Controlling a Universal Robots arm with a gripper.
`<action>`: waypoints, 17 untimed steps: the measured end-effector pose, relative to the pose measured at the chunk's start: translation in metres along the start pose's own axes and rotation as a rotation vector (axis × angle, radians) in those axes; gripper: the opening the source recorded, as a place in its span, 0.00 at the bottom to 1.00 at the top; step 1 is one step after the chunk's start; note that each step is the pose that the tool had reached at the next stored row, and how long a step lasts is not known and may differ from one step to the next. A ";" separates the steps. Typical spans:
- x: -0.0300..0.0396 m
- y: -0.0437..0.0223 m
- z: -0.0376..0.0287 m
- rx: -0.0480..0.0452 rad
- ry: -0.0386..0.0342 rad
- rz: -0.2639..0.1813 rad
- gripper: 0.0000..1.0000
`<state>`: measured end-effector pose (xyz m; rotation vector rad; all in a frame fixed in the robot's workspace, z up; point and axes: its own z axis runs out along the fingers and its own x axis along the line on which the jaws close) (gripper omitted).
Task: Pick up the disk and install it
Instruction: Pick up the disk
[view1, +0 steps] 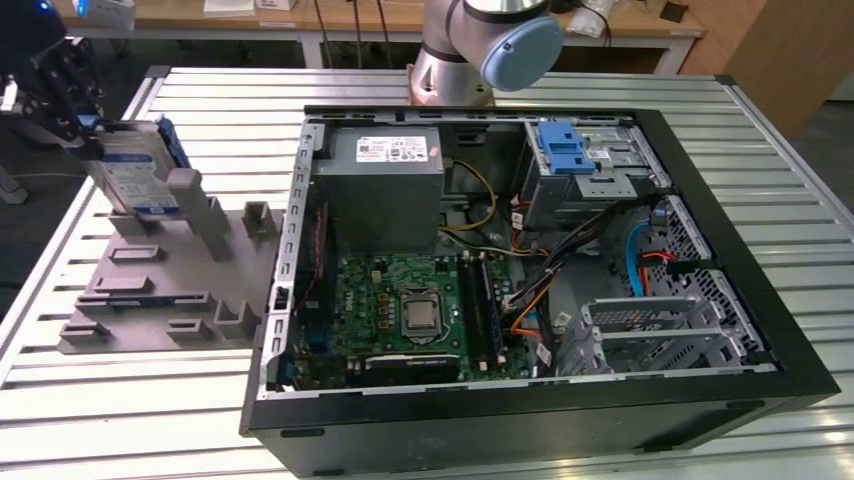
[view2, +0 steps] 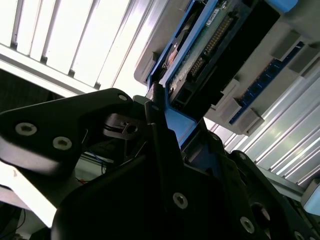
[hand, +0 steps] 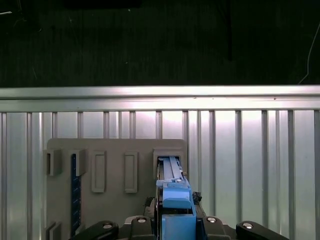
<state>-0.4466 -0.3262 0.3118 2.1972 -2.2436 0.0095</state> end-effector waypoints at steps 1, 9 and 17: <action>0.0000 0.0000 -0.0004 0.0000 0.0000 0.000 0.36; 0.0000 0.0000 -0.0033 0.0001 -0.0001 0.000 0.36; 0.0000 0.0000 -0.0056 0.0001 -0.0001 0.000 0.36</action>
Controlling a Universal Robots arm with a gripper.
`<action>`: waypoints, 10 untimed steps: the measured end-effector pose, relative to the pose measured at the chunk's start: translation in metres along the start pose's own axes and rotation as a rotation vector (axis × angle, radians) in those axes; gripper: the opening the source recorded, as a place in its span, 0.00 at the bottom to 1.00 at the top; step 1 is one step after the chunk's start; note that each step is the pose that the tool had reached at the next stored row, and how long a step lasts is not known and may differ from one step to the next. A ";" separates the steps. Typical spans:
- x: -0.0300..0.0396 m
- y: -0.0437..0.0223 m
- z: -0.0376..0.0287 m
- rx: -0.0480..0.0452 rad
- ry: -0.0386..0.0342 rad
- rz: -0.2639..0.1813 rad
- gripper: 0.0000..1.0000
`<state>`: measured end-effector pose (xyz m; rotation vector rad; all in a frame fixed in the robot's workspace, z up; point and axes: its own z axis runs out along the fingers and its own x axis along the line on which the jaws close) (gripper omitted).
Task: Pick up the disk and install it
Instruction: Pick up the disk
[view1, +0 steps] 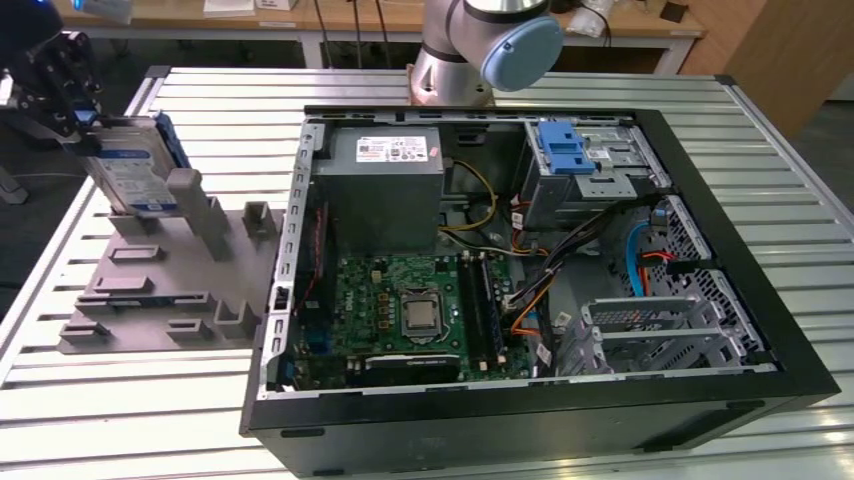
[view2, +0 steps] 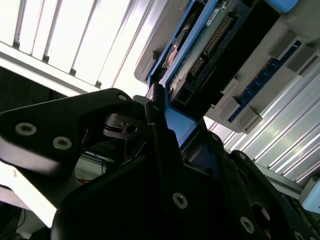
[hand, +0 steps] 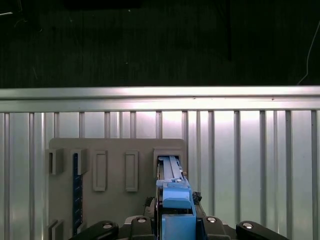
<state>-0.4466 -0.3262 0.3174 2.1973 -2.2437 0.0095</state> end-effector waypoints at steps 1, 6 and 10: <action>0.0000 0.0000 -0.0004 -0.0001 0.0001 0.000 0.36; 0.0000 0.0000 -0.0024 -0.0001 0.0000 0.000 0.36; 0.0000 0.0000 -0.0039 0.0000 0.0000 0.000 0.36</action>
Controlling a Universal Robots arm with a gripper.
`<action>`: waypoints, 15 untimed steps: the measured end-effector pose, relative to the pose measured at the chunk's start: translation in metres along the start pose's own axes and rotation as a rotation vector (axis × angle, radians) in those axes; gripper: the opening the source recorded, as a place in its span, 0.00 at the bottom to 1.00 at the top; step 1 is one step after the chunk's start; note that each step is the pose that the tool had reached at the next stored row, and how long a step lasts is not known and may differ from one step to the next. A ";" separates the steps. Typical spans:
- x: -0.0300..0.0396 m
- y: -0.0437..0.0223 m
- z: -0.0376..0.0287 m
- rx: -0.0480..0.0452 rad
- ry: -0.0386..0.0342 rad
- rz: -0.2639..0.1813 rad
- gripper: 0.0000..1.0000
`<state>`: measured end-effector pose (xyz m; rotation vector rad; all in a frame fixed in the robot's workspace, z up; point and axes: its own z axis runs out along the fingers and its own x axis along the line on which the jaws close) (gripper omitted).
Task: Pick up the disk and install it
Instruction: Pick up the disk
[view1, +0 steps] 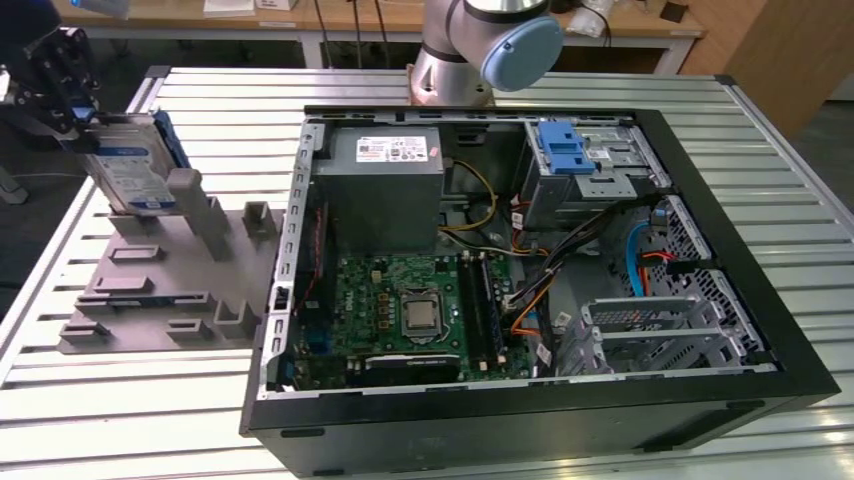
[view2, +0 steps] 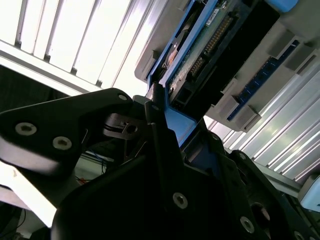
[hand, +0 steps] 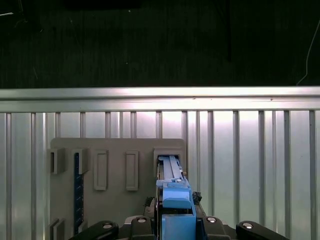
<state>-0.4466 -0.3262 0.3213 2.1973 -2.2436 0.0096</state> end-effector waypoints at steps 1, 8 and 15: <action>0.0000 0.0000 -0.0004 -0.0001 0.0000 0.000 0.36; 0.0000 0.0000 -0.0032 0.0000 0.0000 0.000 0.36; 0.0000 0.0000 -0.0054 0.0000 0.0000 0.000 0.36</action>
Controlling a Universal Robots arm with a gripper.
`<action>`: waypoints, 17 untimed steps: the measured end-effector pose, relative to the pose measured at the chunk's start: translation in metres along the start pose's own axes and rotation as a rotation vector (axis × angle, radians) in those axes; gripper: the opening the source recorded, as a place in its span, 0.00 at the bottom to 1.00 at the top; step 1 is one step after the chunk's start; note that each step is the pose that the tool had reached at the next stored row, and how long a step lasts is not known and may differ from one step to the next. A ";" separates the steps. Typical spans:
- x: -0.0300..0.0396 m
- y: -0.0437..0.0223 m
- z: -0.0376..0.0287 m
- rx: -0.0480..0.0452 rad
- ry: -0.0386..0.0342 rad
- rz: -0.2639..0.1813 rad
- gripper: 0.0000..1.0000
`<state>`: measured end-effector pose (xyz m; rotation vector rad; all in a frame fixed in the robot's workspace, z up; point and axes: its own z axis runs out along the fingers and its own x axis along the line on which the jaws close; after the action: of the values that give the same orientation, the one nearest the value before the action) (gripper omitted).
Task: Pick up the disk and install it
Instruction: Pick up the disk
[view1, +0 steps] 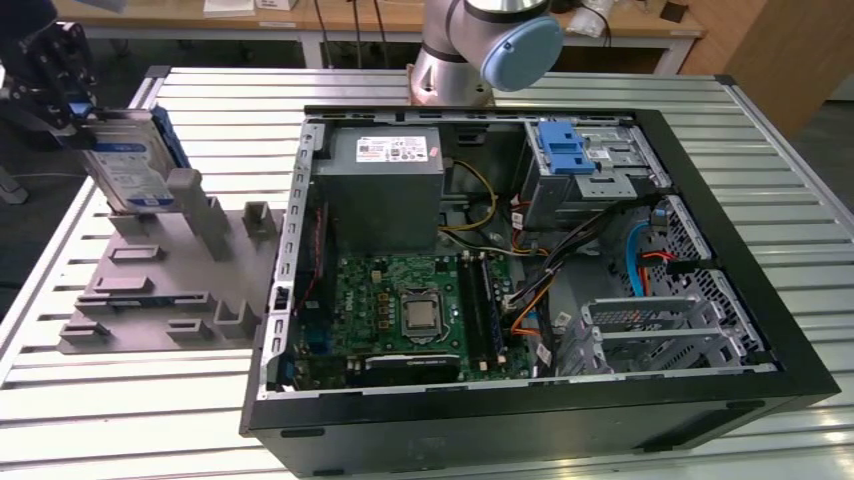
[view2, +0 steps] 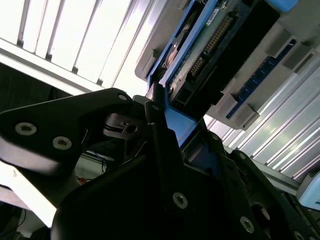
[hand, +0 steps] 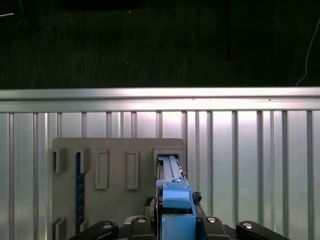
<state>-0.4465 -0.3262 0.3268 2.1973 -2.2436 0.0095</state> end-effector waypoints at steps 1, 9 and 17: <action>0.0000 0.0000 -0.0004 -0.0001 0.0000 0.000 0.36; 0.0000 0.0000 -0.0025 0.0000 0.0000 0.000 0.36; -0.0001 0.0000 -0.0040 -0.0001 0.0001 0.000 0.36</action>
<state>-0.4466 -0.3261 0.3308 2.1972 -2.2436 0.0095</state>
